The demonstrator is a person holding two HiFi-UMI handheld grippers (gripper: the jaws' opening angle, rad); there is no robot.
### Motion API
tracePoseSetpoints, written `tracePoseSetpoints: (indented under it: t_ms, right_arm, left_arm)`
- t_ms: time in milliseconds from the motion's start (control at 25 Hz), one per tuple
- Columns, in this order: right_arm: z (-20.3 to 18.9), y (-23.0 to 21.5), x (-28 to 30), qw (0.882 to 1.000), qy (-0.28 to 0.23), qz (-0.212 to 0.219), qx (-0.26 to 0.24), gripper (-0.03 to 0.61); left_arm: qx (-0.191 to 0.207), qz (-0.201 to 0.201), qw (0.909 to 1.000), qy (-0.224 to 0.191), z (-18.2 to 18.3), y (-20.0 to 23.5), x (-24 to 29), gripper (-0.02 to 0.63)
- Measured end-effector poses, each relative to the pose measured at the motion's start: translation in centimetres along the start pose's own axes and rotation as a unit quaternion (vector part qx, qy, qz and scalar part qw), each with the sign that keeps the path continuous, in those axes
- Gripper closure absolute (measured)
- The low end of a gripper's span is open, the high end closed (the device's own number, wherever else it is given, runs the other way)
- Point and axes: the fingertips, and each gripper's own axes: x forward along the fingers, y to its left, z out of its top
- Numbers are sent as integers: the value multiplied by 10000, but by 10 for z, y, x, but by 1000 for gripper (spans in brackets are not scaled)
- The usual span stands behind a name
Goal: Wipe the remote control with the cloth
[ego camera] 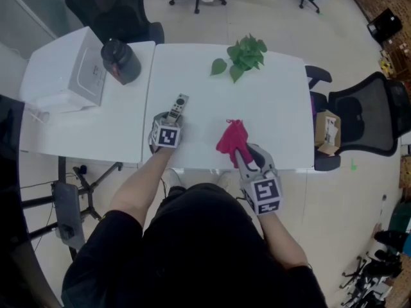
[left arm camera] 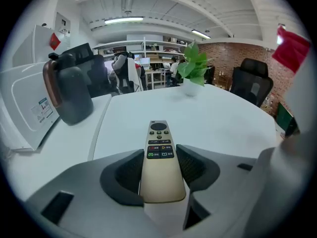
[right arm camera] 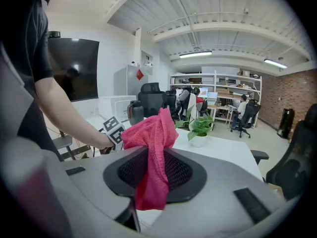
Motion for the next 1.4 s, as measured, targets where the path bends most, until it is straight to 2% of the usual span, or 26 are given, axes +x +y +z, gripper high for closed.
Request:
tracePoseSetpoints:
  t_ms: [400,640,680,760,840,960,1080,1200,1400]
  right_arm:
    - [-1,-1,-1,9999,122,-12,-106,482]
    - [1,-2,0,9998,155,-72,-59,482]
    - [1,-3,0,9998,154,-78,-61,482]
    - [0,-5,2,9998,154,-91,-66,482]
    - [-1,-8,6,9998,163,-109,-64,481]
    - [-5,-15,16,9996,231,-159,-84,480]
    - [-18,-29,34,9985,456,-229,-189,480]
    - [-38,-46,56,9960,778,-294,-318,480]
    - [-75,-64,94,9898,1332,-277,-429,472]
  left_arm:
    - [-331,172,9981,491,-17,1,20,405]
    - [-446,221,9967,648,-19,2,22,402]
    - [-448,173,9970,612,-18,0,21,396]
    - [-461,48,9976,522,-15,-5,18,341]
    - [-397,51,9980,486,-17,-5,14,324]
    - [-229,141,9993,267,-13,0,-3,324]
    - [-244,100,9995,-145,-4,3,-27,324]
    - [-252,-58,9974,-677,10,0,-60,324]
    - [-322,-299,9933,-1067,16,-7,-113,324]
